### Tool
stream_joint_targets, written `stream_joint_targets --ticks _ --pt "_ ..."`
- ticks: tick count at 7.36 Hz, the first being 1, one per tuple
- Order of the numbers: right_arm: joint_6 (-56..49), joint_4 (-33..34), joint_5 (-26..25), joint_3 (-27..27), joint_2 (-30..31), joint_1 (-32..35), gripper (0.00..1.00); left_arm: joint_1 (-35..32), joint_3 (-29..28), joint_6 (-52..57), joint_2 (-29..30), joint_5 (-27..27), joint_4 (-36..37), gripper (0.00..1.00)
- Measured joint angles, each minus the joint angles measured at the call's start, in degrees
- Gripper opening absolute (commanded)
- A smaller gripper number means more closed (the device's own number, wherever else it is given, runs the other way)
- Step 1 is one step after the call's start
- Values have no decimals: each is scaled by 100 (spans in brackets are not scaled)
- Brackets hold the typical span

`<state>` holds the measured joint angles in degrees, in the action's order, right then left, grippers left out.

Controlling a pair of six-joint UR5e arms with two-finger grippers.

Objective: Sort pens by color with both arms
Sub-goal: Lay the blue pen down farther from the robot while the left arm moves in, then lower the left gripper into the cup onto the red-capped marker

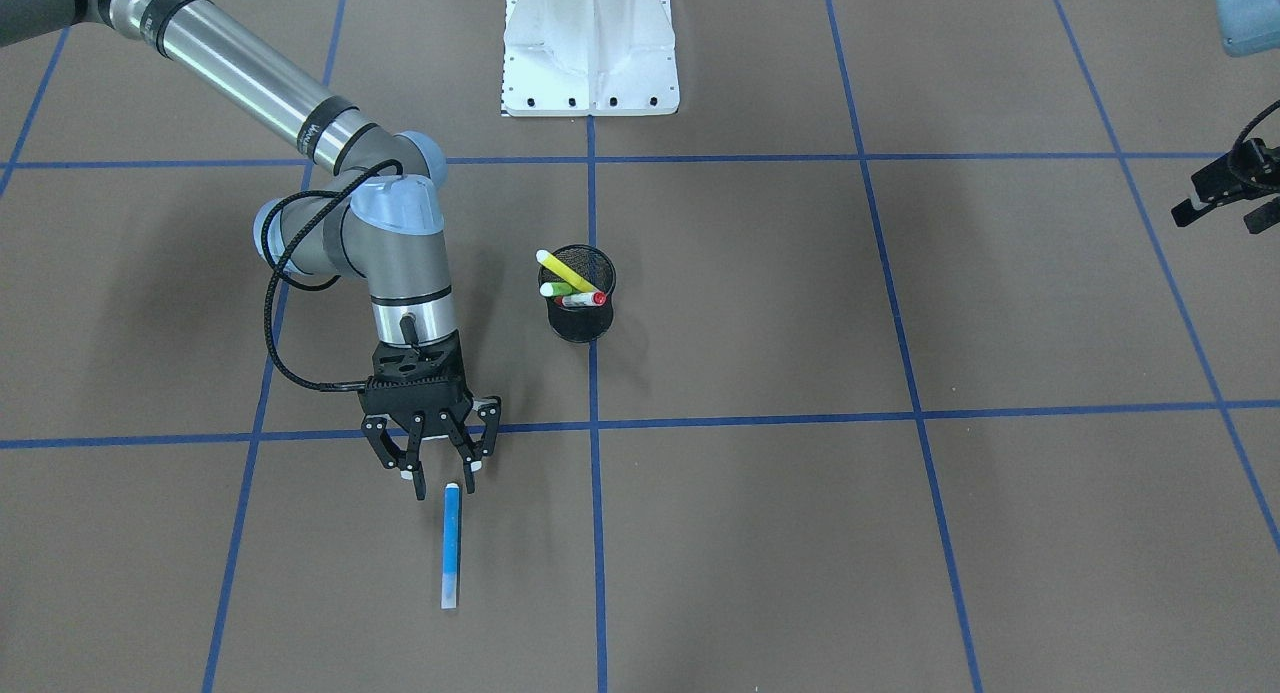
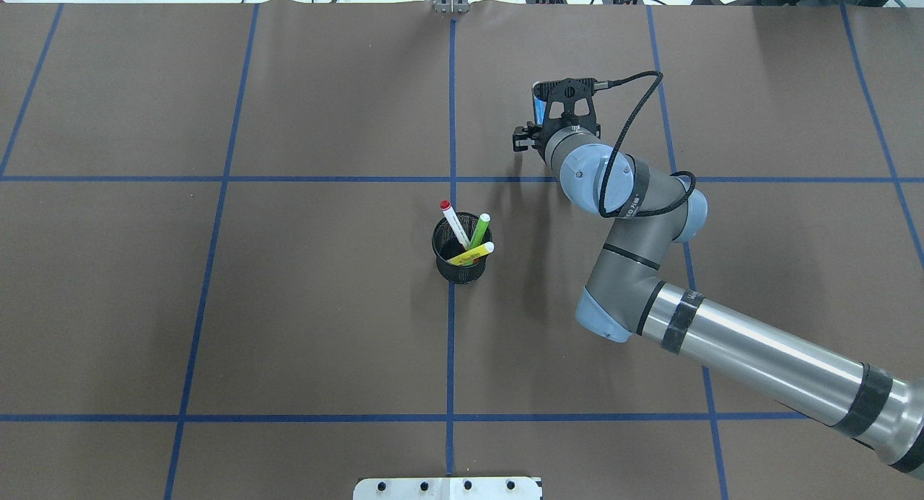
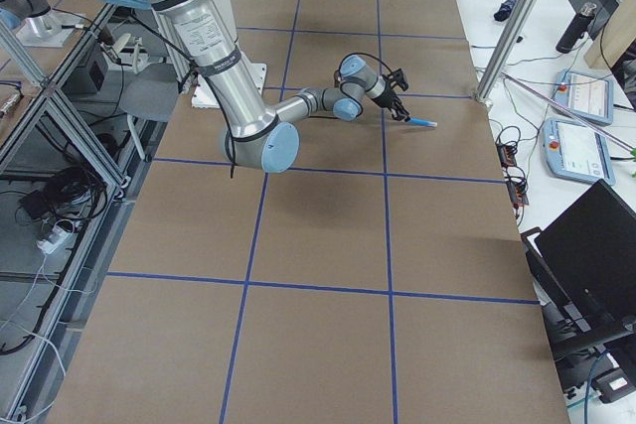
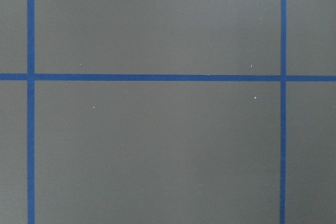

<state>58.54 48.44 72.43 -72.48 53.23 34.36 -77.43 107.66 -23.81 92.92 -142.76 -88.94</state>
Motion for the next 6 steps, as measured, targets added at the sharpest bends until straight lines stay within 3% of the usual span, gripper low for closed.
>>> stream_joint_targets --ticks 3,6 --pt "-20 17 166 -810 613 182 100 1131 -48 -2131 1217 371 26 100" --pt "-26 -8 895 -1391 1325 704 100 2312 -855 -4244 2765 510 65 100"
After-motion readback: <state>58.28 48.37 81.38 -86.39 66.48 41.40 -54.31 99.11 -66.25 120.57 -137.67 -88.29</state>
